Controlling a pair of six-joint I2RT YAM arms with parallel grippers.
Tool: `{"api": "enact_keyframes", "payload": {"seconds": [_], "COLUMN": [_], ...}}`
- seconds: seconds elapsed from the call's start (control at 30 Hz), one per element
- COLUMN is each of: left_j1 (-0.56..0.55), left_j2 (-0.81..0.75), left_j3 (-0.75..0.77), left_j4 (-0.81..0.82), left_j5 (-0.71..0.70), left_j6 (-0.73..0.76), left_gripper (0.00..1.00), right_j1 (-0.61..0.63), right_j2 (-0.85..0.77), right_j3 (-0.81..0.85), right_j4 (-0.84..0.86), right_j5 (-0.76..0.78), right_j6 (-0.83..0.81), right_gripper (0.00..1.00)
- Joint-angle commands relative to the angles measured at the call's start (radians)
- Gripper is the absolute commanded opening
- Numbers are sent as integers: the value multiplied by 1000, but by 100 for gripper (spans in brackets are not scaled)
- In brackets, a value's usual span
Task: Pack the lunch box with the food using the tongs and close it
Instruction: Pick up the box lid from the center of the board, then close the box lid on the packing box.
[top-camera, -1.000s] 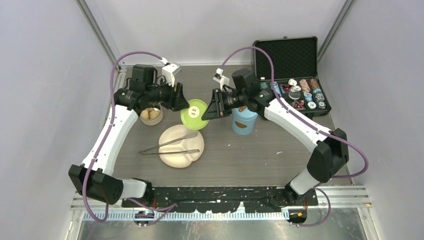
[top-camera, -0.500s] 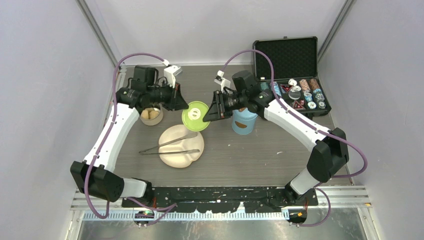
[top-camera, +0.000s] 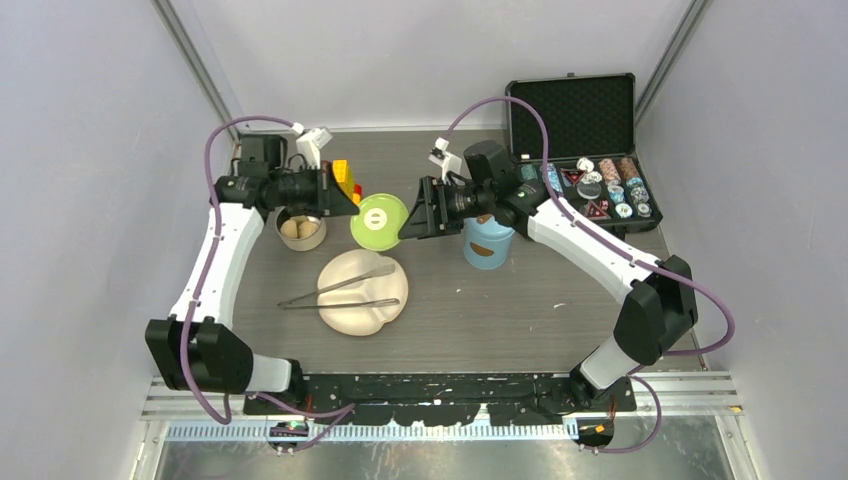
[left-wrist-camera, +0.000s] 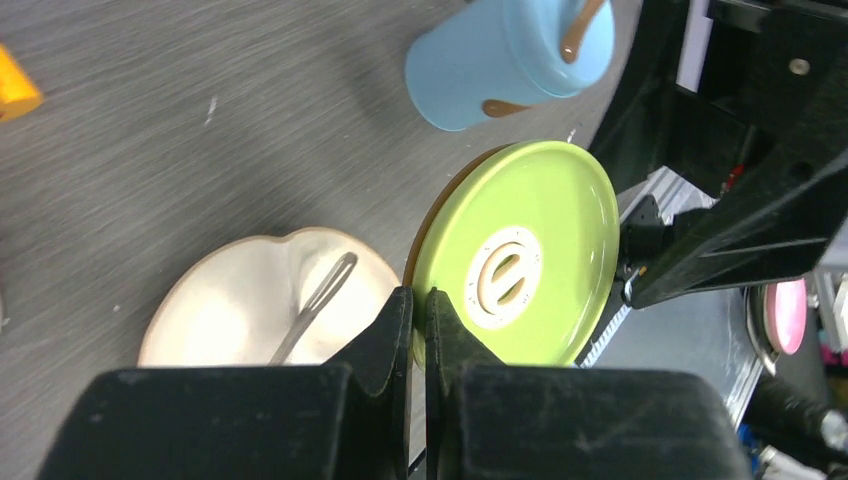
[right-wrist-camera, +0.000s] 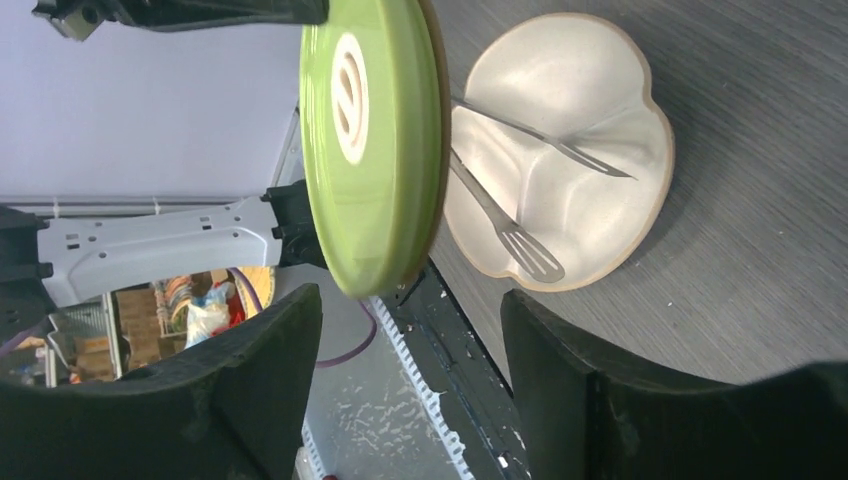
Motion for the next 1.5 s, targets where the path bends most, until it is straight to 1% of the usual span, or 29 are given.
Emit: {"api": "enact_keyframes", "payload": {"seconds": [0.0, 0.03, 0.07, 0.17, 0.23, 0.3, 0.43, 0.53, 0.67, 0.83, 1.13, 1.27, 1.47], "left_j1": [90, 129, 164, 270, 339, 414, 492, 507, 507, 507, 506, 507, 507], "left_j2": [-7, -9, -6, 13, 26, 53, 142, 207, 286, 362, 429, 441, 471], "left_j3": [-25, -31, -36, -40, -47, -46, -23, -6, 8, 14, 34, 40, 50], "left_j4": [16, 21, 22, 9, 13, 26, 55, 82, 136, 196, 251, 249, 202], "left_j5": [48, 41, 31, -20, -87, -125, -211, -231, -253, -320, -332, -345, -317], "left_j6": [-43, -45, -47, -29, -9, 3, 56, 71, 54, 55, 20, 38, 69], "left_gripper": [0, 0, 0, 0, 0, 0, 0, 0, 0, 0, 0, 0, 0], "right_j1": [-14, -22, -28, -46, -51, -60, -92, -122, -163, -207, -221, -222, -222], "right_j2": [-41, -45, -46, -48, -45, -47, -93, -144, -215, -263, -268, -264, -254], "right_j3": [34, 36, 42, 71, 103, 113, 57, -1, -60, -121, -133, -135, -132], "right_j4": [26, 21, 8, -70, -175, -267, -349, -359, -363, -361, -358, -359, -359], "right_j5": [62, 73, 81, 81, 87, 71, 56, 56, 62, 19, -25, -25, -32], "right_j6": [-14, -20, -31, -101, -214, -352, -506, -560, -619, -632, -615, -611, -606], "right_gripper": [74, 80, 83, 84, 86, 87, 88, 89, 90, 90, 90, 90, 90]}}
